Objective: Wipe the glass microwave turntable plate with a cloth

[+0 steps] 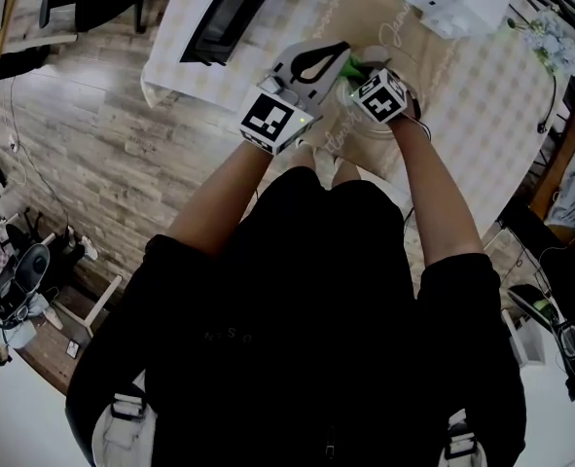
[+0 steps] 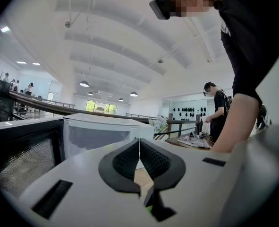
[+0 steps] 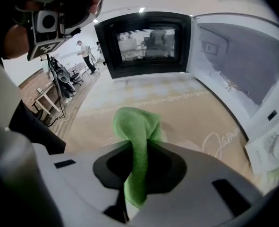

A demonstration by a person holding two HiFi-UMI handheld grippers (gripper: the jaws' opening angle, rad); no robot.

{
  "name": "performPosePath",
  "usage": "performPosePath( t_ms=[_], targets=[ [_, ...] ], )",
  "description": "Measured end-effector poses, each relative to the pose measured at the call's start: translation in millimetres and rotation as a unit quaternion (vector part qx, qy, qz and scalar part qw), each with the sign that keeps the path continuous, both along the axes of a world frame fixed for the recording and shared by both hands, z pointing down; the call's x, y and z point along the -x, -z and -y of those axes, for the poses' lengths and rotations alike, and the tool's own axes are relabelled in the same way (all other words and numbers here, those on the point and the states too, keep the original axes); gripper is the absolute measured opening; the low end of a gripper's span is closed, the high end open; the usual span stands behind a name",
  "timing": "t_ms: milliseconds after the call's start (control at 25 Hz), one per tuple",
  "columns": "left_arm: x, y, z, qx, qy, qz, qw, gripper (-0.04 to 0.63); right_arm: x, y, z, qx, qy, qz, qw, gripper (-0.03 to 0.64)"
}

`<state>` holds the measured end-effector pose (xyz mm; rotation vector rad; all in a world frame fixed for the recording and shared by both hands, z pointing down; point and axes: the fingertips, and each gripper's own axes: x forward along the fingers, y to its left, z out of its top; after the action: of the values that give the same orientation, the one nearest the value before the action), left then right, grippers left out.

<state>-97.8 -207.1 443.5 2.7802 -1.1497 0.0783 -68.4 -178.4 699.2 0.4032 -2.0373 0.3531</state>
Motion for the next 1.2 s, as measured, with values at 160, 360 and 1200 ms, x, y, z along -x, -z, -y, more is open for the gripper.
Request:
performPosePath(
  t_ms=[160,360,1200],
  targets=[
    [-3,1,-6,0.0,-0.003,-0.003,1.0,0.021,11,0,-22,0.023,0.022,0.001,0.999,0.06],
    [-4,3,-13,-0.004,-0.005,-0.001,1.0,0.021,23,0,-57,0.044,0.048,0.009,0.998,0.06],
    [-18,11,-15,-0.007,-0.024,0.004,0.9997,0.021,-8,43,-54,0.036,0.044,0.012,0.998,0.06]
  ],
)
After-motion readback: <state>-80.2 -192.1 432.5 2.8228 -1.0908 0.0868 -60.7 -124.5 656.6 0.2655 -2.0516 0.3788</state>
